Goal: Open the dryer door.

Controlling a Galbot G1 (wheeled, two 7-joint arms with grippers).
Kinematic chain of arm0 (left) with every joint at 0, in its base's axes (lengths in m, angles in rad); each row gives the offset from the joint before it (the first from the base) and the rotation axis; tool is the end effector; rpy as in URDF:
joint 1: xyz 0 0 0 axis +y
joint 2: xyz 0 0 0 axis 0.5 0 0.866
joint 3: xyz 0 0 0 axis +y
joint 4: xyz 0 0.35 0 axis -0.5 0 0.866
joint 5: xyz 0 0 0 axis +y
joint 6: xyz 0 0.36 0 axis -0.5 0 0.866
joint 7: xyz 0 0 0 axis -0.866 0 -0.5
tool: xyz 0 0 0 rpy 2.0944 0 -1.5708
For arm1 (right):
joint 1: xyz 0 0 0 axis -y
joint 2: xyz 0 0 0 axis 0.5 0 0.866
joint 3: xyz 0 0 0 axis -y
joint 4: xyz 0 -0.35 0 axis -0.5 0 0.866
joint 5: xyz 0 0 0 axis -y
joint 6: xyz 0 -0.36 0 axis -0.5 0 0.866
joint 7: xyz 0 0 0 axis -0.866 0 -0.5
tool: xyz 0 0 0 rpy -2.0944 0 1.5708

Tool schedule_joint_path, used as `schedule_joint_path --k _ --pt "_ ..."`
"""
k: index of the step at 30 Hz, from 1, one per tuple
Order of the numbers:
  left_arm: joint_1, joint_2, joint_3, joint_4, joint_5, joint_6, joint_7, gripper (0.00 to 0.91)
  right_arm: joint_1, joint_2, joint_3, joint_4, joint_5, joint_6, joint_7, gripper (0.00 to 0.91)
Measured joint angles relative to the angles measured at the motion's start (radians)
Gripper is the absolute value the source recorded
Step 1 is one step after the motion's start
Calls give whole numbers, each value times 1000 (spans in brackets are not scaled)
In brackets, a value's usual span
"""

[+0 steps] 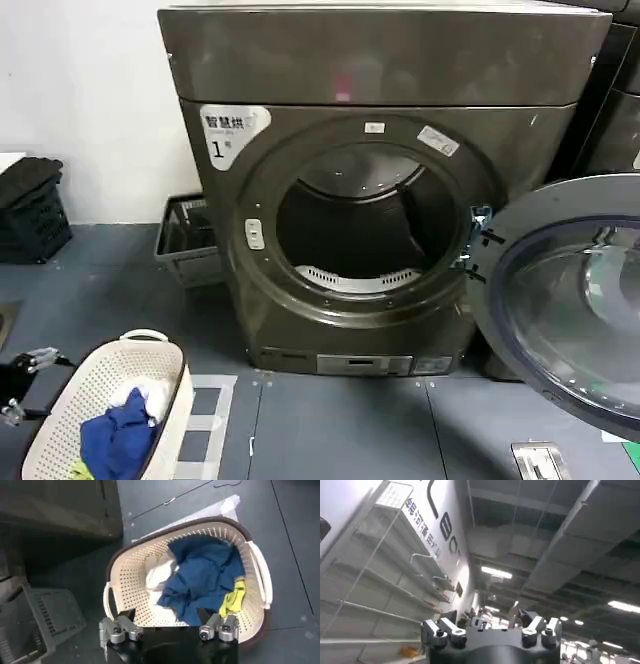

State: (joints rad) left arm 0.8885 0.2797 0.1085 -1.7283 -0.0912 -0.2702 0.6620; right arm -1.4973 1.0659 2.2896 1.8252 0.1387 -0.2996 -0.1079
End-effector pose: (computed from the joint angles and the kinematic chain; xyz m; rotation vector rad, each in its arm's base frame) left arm 0.3023 0.3401 -0.0740 -1.2576 -1.4039 -1.6926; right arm -0.0877 -0.4246 -0.0261 1.9537 2.1529 -0.8069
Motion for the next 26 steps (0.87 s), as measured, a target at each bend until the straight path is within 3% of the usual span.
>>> schedule_joint_path --k 26 --pt "-15 -2 1 0 46 -28 64 907 -30 10 35 -9 3 6 -5 907"
